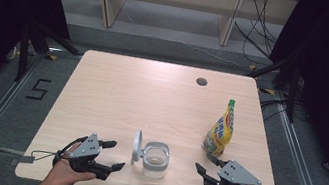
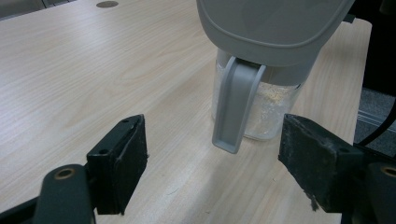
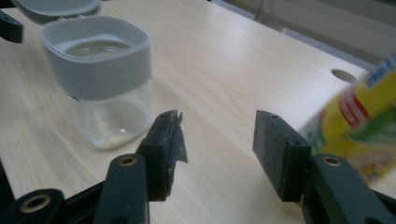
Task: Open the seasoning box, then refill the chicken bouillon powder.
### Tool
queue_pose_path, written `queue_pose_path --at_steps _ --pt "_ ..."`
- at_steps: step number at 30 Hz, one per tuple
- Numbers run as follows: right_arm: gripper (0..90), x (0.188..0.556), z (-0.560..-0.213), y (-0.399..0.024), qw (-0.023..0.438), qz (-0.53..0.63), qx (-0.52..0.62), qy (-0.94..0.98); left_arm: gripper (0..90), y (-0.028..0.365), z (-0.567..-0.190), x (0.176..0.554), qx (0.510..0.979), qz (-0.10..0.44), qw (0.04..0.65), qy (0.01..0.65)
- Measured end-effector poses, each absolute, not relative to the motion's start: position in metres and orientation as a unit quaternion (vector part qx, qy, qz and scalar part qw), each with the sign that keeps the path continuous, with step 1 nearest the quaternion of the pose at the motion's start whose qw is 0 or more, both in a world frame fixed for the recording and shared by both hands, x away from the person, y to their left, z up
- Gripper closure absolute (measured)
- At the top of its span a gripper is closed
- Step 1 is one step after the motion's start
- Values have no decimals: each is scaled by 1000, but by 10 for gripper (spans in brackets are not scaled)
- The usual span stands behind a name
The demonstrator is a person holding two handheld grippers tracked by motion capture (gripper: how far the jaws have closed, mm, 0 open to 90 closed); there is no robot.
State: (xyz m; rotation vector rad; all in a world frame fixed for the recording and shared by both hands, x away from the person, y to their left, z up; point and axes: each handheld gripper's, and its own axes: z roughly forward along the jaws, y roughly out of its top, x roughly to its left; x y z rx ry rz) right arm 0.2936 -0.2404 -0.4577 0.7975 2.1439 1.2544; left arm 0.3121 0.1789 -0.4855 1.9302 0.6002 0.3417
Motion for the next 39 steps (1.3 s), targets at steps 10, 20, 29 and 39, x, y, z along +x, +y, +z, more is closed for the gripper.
queue_pose_path --at_steps 10,20,29,39 --pt "338 298 -468 -265 271 454 384 757 231 175 -486 313 806 136 516 257" --pt "208 307 -471 -278 301 464 410 725 231 175 -487 314 807 136 516 252" --pt "157 316 -472 -271 326 468 411 712 231 174 -487 314 811 138 512 249" --pt "155 331 -475 -266 318 465 424 709 229 172 -488 313 815 136 511 238"
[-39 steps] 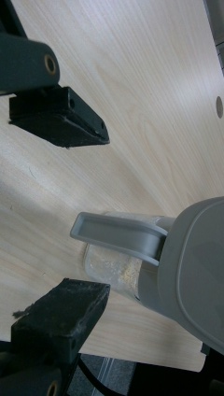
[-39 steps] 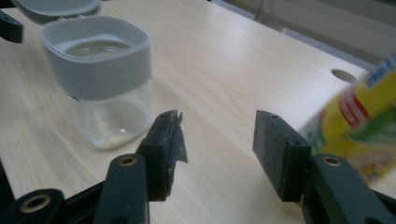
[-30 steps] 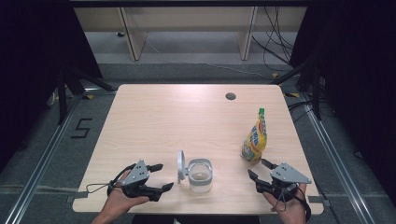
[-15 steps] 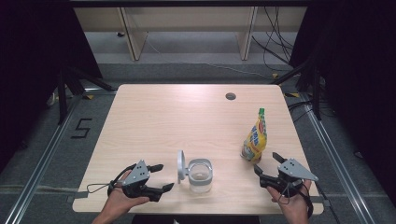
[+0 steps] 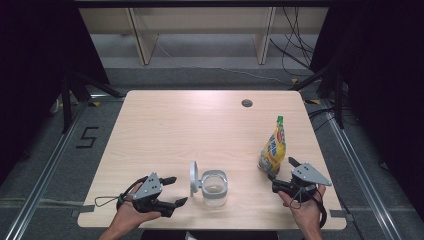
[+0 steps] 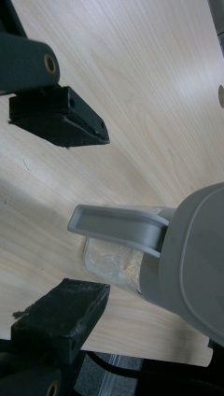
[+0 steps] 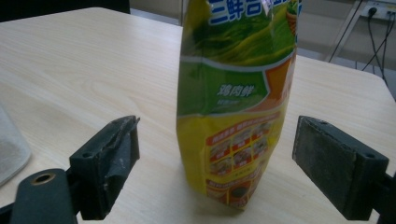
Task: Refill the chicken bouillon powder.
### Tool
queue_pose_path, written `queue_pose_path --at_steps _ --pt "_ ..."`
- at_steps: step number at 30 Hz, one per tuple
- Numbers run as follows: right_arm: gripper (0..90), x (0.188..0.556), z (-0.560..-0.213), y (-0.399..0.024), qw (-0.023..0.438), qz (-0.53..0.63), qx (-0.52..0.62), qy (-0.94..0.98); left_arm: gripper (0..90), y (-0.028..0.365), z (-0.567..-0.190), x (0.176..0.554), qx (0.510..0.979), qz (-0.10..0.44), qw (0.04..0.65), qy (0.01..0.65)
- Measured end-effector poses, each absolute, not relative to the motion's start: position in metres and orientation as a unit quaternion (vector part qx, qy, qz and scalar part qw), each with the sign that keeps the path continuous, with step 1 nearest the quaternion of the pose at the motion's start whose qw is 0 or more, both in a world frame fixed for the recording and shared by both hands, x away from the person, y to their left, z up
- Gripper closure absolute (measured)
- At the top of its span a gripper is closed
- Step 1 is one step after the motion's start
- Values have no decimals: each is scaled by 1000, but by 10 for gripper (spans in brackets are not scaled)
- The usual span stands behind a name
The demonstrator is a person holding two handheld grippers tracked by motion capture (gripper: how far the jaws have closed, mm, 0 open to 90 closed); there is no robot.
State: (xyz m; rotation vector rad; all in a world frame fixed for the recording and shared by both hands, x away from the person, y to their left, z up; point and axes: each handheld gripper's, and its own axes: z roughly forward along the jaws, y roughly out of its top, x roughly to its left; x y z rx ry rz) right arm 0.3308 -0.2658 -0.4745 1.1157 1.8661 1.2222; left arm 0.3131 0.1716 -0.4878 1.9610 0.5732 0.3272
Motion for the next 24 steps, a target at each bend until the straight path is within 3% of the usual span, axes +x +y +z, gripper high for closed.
queue_pose_path --at_steps 17,24 --pt "165 363 -474 -253 336 479 431 686 229 171 -489 314 819 136 505 237" --pt "297 368 -473 -256 338 477 432 687 230 170 -490 313 815 136 508 243"
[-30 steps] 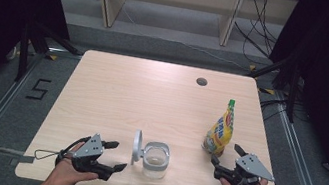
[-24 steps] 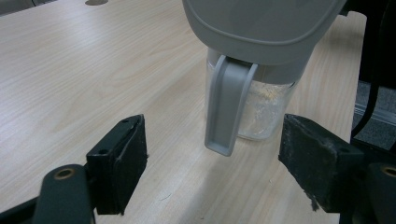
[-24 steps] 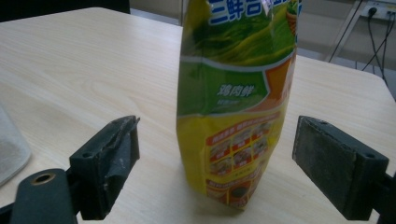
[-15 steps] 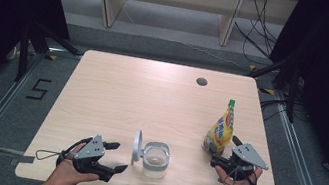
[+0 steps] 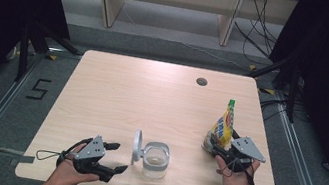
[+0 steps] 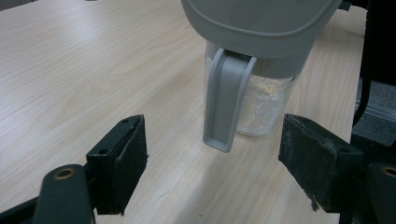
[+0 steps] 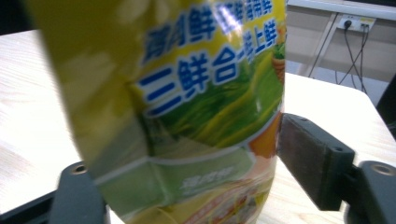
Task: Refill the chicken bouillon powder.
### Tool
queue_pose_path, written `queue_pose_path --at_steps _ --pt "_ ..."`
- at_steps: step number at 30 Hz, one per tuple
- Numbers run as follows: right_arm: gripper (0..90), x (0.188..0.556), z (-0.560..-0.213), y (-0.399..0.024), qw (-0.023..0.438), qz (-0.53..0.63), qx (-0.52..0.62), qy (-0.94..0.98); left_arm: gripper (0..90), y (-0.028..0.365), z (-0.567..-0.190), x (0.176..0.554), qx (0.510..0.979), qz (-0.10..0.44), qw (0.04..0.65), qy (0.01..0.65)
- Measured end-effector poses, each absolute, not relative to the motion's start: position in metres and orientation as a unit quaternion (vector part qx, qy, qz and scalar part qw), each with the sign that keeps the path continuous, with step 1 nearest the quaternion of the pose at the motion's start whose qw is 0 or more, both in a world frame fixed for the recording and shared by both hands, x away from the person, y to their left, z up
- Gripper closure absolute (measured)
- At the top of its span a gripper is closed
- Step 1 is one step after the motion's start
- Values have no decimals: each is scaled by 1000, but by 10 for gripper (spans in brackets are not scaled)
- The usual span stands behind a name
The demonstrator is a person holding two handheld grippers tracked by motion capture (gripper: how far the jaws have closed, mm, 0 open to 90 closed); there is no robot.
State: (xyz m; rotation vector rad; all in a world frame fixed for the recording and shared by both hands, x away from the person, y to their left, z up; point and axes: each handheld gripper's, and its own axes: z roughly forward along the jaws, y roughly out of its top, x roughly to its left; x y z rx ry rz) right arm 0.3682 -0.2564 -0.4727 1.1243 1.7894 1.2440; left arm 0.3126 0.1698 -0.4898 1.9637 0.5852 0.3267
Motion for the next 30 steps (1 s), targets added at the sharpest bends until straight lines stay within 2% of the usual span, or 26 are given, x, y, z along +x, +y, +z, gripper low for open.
queue_pose_path --at_steps 9,20,27,29,30 --pt "368 369 -468 -265 331 470 417 704 230 169 -489 310 815 132 508 246" --pt "438 373 -464 -293 279 490 359 743 233 168 -490 311 815 127 511 243" --pt "461 382 -463 -305 287 502 309 755 233 168 -490 310 814 129 512 241" --pt "462 379 -463 -304 266 505 332 751 233 168 -490 310 816 130 511 239" --pt "461 380 -464 -306 278 507 322 750 233 168 -490 310 813 128 514 242"
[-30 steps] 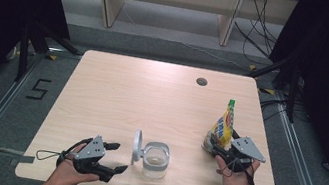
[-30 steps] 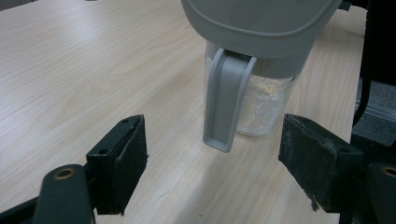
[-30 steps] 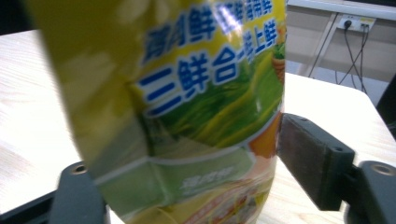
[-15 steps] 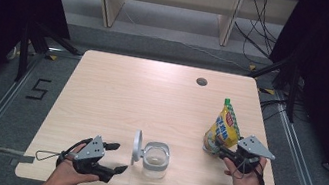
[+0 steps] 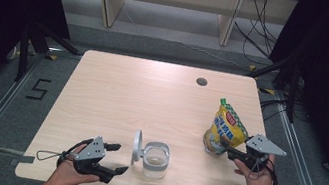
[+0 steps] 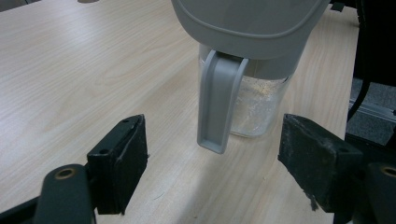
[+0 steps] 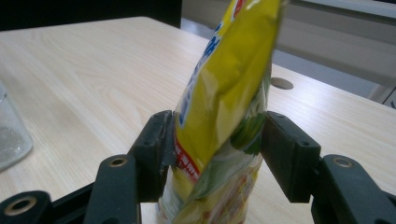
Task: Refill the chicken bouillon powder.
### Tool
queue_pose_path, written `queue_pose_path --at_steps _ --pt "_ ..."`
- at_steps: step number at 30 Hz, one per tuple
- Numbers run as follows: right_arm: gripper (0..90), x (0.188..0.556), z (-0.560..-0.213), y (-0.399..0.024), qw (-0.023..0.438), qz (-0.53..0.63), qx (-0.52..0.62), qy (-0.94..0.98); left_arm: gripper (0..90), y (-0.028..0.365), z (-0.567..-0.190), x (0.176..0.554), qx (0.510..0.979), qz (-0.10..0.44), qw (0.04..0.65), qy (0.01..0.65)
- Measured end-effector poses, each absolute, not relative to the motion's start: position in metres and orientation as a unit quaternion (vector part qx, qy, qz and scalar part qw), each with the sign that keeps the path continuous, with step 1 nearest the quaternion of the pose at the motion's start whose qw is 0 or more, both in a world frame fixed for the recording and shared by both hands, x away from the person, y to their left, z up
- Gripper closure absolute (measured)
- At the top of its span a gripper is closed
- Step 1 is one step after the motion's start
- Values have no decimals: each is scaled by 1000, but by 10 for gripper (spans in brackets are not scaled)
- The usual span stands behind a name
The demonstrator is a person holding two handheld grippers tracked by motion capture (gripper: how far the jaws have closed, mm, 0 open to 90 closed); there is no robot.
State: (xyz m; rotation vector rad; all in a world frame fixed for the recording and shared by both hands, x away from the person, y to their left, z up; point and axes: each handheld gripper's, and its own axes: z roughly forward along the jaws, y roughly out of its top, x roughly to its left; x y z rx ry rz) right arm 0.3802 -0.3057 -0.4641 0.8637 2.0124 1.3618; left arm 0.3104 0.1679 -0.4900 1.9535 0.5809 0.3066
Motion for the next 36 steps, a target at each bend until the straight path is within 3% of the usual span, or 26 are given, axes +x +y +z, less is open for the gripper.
queue_pose_path --at_steps 3,10,19,25,36 --pt "437 374 -469 -301 263 522 360 727 233 169 -489 311 816 134 511 234" --pt "268 371 -477 -292 288 556 399 669 233 169 -489 311 813 133 514 238" --pt "164 375 -490 -289 273 569 435 642 233 169 -489 311 816 134 508 241" --pt "156 377 -495 -288 262 569 438 645 233 169 -489 311 818 128 506 241" --pt "178 383 -501 -285 287 551 418 663 233 169 -490 312 820 135 507 230"
